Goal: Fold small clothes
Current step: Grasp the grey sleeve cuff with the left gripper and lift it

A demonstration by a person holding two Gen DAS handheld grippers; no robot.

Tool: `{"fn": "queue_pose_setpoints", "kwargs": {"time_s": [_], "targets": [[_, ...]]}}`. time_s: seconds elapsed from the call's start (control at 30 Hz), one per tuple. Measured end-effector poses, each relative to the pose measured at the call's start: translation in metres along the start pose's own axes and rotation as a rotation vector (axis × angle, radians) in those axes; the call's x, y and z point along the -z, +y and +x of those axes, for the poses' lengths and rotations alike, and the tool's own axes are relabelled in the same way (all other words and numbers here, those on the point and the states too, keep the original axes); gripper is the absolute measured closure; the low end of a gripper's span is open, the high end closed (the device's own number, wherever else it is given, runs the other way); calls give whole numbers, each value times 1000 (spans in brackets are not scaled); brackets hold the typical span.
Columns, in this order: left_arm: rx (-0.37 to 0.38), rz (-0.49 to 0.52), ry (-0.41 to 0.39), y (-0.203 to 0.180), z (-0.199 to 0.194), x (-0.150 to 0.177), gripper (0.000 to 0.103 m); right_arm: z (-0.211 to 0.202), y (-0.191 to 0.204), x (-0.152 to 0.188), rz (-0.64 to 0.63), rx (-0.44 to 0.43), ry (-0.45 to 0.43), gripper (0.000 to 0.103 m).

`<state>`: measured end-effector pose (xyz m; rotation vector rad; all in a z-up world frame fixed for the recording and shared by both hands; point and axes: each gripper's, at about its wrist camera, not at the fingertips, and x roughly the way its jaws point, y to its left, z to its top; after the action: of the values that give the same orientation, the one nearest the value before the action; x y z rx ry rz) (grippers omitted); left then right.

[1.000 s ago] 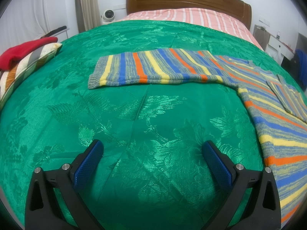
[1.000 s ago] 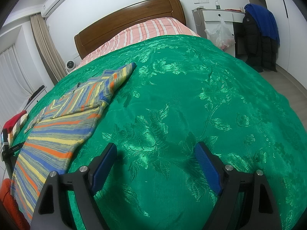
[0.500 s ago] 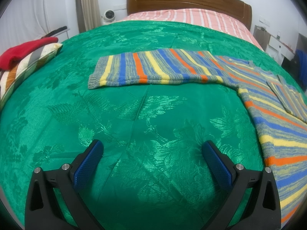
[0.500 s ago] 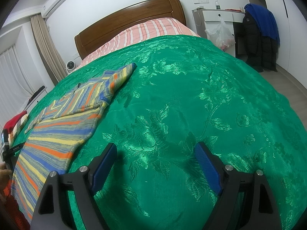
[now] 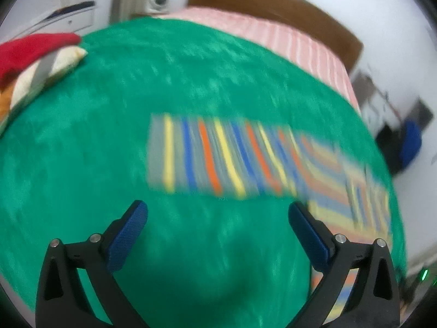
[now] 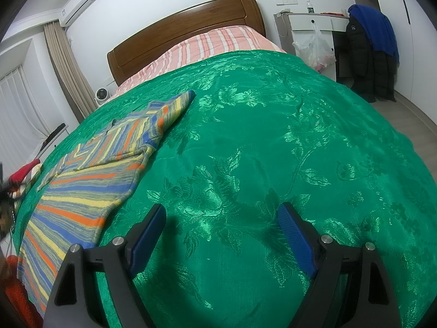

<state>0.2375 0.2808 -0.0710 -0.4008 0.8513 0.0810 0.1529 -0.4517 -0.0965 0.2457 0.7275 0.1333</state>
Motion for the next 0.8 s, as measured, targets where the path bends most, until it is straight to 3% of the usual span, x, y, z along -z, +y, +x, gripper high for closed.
{"fn": "queue_pose_setpoints", "kwargs": {"time_s": [0.13,0.2,0.23,0.27,0.3,0.37,0.43,0.57,0.7,0.8], "targets": [[-41,-125,201,40,74,-38,6,0,0,0,-1,1,1,19],[-76,-160,252,49,100,-37,15,0,1,0,-1,2,2,19],[-98,-144,227,47,102,-38,24,0,0,0,-1,2,1,19],[-120,-108,197,41,100,-39,40,1,1,0,-2,3,2,19],[-128,-78,195,35,100,-41,98,1,1,0,-1,2,1,19],[-83,-69,190,24,93,-46,100,1,1,0,0,-1,0,19],[-89,22,122,-4,72,-58,100,1,1,1,0,-3,0,19],[8,246,22,-107,26,-77,100,1,1,1,0,-3,-1,19],[136,460,-1,-224,5,-57,100,1,1,1,-1,-2,0,19],[231,558,43,-302,19,-22,99,1,1,2,-2,0,0,19]]}}
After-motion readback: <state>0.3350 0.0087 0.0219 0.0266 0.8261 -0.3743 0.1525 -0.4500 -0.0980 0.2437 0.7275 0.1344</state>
